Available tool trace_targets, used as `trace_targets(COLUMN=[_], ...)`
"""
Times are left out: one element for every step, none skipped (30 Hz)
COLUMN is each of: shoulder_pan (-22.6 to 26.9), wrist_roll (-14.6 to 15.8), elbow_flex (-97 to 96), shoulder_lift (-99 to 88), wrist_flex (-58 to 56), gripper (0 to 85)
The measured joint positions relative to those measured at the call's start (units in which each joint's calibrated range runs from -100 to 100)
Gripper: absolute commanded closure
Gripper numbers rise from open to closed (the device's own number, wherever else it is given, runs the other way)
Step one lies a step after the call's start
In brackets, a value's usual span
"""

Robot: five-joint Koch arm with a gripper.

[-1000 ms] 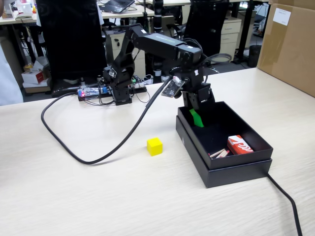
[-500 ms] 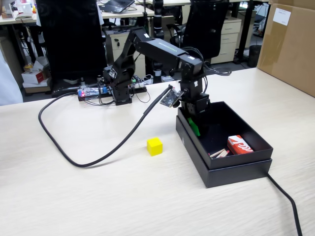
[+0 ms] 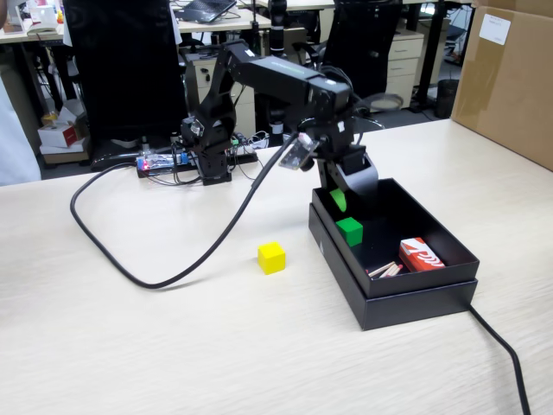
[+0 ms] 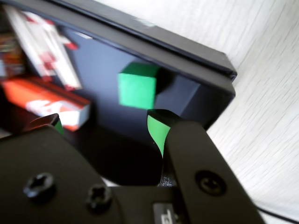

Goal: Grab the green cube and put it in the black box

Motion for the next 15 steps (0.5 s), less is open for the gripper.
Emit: trace_targets(shoulder_pan=[-0.2,-0.6,-0.9,-1.3,-1.7,-2.2,-2.7,-3.2,-3.8,-4.3,-5.1,-5.9,-6.6,-7.6,-8.6], wrist_roll=[0.0,0.0,0.0,0.0,0.0,-0.1,-0.3,-0.6,-1.1,-1.6,-2.1,-2.8,-3.6,-4.4,-5.2], elbow_flex=[0.0,0.0,-0.1,-0.1,-0.1,-0.2,-1.2,-3.6,-6.4,-9.2,-12.2,-15.2,-18.3,-21.5,-24.8], shoulder_lift=[-3.2,-6.6,-10.4,-14.0,-17.3,-20.8,-24.1,-27.4,-30.9,-33.9,-37.2,-40.4,-43.8,-47.5,-51.3], wrist_flex=[0.0,0.0,-0.1,-0.1,-0.1,-0.1,-0.1,-0.1,-0.1,-0.2,-0.1,-0.1,-0.1,0.0,0.2], gripper=[46.8,46.8,46.8,46.8,45.9,43.5,42.0,41.1,40.8,39.2,38.7,38.7,38.7,38.4,37.2])
